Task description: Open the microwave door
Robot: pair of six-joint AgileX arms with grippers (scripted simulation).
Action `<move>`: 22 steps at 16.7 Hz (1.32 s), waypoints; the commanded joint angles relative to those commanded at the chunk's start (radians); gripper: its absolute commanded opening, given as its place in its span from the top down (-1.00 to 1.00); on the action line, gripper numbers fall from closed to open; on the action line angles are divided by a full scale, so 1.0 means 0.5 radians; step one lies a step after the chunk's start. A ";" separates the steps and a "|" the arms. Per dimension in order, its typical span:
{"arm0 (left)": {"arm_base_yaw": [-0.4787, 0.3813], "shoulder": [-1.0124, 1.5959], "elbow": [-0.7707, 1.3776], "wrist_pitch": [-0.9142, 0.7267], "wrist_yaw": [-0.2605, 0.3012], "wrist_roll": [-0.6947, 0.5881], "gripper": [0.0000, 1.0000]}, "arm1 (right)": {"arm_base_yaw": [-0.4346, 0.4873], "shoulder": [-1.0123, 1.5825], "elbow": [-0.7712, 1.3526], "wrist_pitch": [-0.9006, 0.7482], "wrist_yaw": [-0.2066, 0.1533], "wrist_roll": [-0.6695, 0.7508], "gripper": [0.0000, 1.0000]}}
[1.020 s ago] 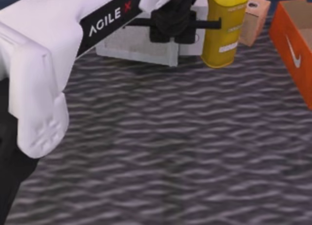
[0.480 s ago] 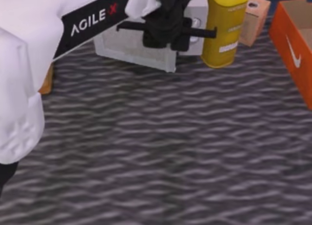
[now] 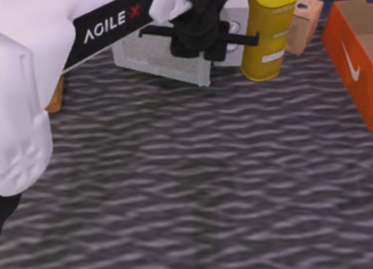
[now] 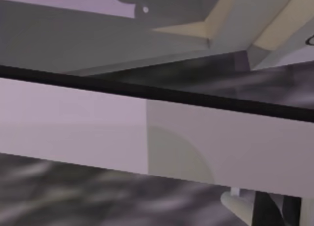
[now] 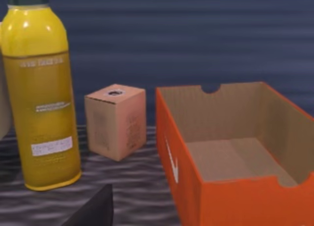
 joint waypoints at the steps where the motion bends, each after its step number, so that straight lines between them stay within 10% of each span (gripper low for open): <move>1: 0.000 0.000 0.000 0.000 0.000 0.000 1.00 | 0.000 0.000 0.000 0.000 0.000 0.000 -1.00; 22: 0.004 -0.073 -0.134 0.065 0.040 0.076 1.00 | 0.000 0.000 0.000 0.000 0.000 0.000 -1.00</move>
